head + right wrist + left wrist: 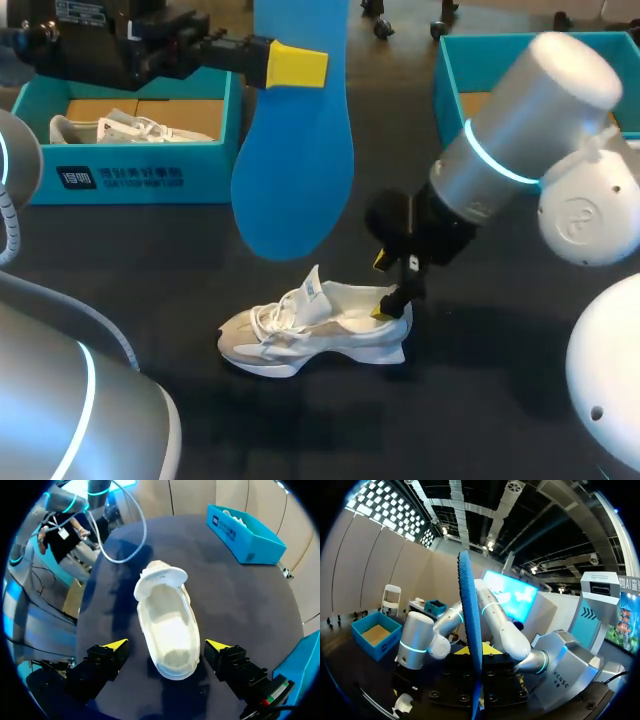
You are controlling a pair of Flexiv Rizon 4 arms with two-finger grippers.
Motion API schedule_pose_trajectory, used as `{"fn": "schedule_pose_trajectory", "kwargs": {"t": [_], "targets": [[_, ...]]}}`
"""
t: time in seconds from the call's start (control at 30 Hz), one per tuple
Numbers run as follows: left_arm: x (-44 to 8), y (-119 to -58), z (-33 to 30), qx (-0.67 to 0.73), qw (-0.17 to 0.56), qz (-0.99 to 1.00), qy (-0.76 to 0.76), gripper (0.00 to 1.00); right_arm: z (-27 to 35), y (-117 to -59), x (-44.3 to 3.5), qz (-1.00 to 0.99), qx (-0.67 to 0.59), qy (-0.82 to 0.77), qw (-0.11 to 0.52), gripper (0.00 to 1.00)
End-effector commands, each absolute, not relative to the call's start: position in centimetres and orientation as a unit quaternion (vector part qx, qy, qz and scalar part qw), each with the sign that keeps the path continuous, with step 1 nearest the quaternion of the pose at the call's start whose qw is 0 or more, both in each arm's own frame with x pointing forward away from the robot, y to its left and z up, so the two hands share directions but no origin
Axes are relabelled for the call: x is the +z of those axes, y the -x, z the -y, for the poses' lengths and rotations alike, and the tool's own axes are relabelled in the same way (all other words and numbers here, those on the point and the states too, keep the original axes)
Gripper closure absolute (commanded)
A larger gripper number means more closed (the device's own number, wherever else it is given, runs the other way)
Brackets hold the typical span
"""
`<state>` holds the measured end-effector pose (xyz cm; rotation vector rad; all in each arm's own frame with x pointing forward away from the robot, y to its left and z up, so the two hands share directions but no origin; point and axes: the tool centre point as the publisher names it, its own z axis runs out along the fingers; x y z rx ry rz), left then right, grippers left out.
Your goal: Take the shoe out of the shoebox, open the shoe tongue, remove and reinsert the insole, then place the shoe into the shoebox
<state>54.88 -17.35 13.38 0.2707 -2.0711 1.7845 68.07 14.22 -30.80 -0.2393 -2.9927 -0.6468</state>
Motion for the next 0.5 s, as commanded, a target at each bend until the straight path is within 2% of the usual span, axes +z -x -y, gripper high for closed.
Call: {"fn": "schedule_pose_trajectory", "kwargs": {"t": [0.03, 0.5], "targets": [[13.4, -54.9, 17.4, 0.636, 0.196, 0.74, -0.097, 1.0, -15.2, -68.1, -31.1, 0.996, -0.049, 0.071, 0.039, 0.0], [13.4, -54.9, 17.4, 0.636, 0.196, 0.74, -0.097, 1.0, -16.2, -69.0, -31.8, 0.998, -0.038, 0.05, 0.022, 0.0]]}}
